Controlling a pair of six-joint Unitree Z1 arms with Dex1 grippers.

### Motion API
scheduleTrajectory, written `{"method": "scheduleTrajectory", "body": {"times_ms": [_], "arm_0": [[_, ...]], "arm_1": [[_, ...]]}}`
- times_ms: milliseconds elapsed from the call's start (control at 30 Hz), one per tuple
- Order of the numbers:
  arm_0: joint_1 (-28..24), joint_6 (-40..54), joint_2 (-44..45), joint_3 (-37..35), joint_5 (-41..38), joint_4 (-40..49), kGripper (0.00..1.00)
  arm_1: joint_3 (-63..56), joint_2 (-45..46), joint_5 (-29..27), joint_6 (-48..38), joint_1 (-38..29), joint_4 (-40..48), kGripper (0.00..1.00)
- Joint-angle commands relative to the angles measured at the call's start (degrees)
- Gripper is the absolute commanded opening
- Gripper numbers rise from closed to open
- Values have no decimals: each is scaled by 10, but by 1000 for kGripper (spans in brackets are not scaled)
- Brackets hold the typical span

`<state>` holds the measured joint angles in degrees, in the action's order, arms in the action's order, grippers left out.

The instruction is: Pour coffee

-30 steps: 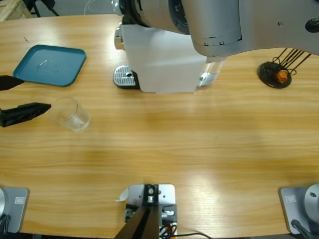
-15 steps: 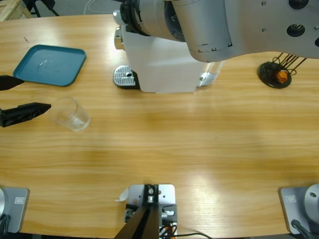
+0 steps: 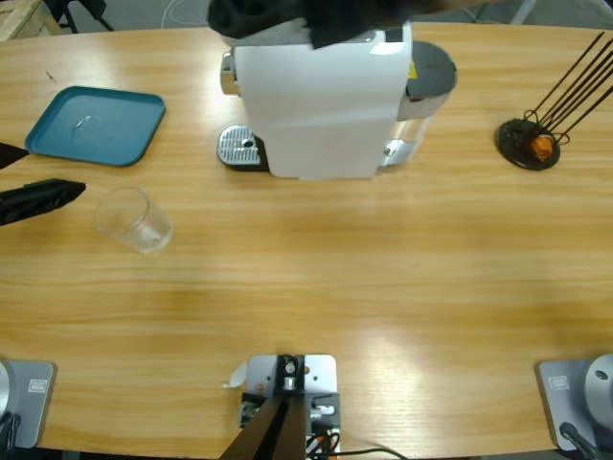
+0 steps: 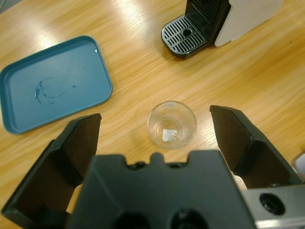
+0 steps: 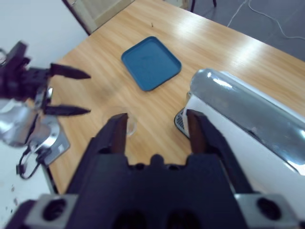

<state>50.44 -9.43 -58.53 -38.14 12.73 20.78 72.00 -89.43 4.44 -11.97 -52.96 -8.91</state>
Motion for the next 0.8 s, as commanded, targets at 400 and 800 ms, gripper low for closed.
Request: {"method": "scheduleTrajectory", "body": {"times_ms": [400,800], "arm_0": [[222,-328,-84,54,178,49,1000],[252,-369,-161,169,214,-194,1000]], "arm_1": [[-209,98,25,8,6,-35,1000],[-238,102,23,-2,6,-33,1000]]}}
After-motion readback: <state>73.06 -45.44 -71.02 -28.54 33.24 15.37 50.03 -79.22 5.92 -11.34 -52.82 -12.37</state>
